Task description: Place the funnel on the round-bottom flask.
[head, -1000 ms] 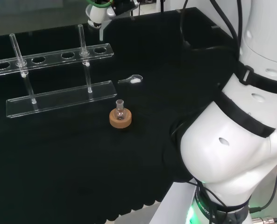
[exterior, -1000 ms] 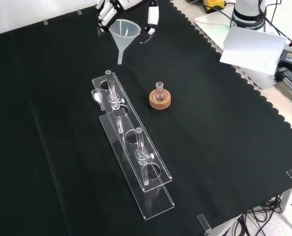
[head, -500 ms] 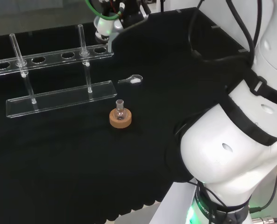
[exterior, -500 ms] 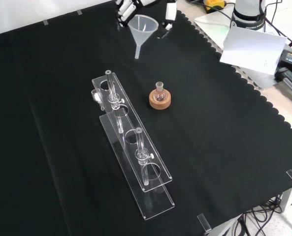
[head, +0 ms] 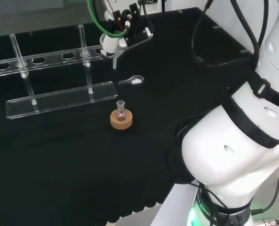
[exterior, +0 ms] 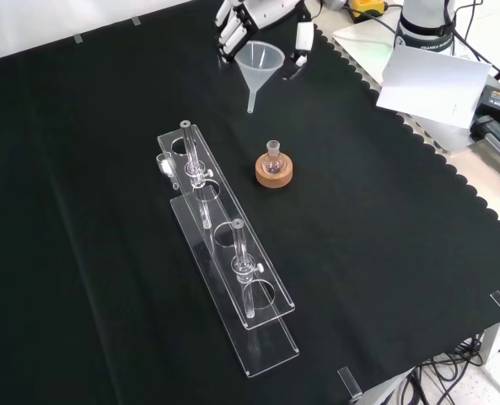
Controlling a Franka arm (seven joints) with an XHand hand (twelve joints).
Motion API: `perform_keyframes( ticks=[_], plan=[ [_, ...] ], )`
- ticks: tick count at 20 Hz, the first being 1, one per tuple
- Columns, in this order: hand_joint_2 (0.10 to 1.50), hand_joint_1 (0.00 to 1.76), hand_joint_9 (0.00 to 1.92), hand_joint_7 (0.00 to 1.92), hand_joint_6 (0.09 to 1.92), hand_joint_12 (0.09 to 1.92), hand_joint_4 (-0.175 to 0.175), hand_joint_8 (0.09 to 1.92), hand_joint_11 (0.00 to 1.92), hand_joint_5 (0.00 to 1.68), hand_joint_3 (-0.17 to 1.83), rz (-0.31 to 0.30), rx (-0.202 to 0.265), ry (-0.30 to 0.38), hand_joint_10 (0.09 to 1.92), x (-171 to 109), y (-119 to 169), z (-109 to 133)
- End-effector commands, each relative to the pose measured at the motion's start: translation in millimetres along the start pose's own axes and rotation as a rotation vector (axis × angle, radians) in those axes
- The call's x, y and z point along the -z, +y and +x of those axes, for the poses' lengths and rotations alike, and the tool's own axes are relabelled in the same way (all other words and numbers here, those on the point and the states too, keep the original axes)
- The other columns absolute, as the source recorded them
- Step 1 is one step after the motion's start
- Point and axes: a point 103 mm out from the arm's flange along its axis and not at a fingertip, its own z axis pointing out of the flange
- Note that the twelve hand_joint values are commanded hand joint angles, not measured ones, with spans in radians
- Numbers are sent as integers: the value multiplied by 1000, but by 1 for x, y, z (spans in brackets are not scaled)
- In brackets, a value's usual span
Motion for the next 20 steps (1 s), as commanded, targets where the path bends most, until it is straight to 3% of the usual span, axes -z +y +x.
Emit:
perform_keyframes(
  ticks=[1,11,20],
  plan=[
    [741,796,972,655,697,1246,-66,737,640,556,649,55,4,4,483,-31,11,8],
    [743,801,971,653,713,1245,-66,739,641,562,658,108,20,16,485,-63,17,16],
    [742,804,969,649,726,1245,-67,741,641,563,667,132,19,7,486,-76,13,16]
  ],
)
